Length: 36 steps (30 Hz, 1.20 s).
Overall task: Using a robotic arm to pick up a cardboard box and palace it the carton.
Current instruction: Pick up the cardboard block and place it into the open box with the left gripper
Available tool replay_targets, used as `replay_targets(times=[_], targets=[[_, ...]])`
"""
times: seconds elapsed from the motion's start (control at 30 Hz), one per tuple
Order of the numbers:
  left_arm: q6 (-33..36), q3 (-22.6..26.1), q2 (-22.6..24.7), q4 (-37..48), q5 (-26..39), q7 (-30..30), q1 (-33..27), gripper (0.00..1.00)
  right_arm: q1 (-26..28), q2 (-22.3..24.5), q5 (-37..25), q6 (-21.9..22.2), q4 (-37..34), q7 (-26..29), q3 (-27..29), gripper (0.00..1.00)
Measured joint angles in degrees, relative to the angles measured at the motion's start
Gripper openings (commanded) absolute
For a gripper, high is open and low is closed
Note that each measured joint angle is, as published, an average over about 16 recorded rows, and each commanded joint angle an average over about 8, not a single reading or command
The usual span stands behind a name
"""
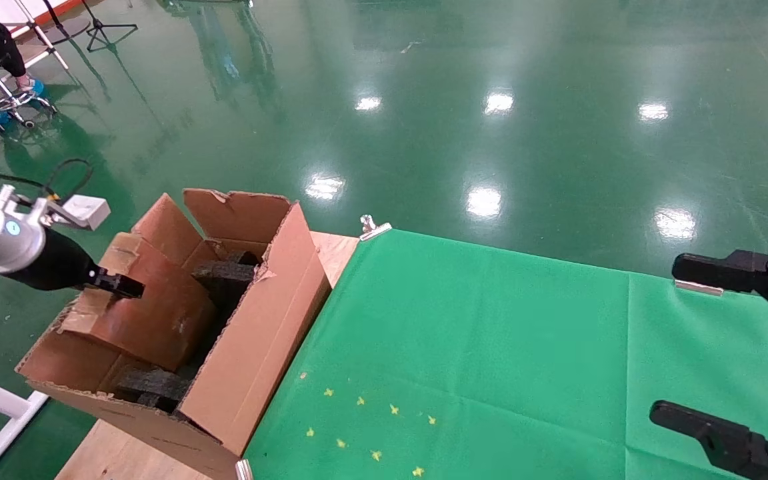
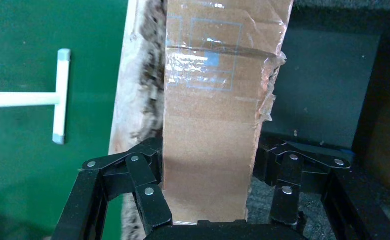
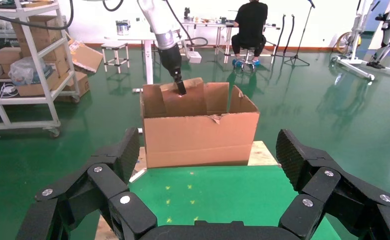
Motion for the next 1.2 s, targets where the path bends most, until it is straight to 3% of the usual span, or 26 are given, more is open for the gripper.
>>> replay_targets(times=[1.17,1.2], targets=[[-8.0,-2.2,4.3,0.7,-3.2,-5.2,13.3,0.0,0.0,0.0,0.0,0.0,0.0,0.0,0.0,1.0],[-8.1,-2.2,4.3,0.7,-3.2,-5.3,13.5,0.03,0.0,0.0,0.0,0.0,0.0,0.0,0.0,1.0]])
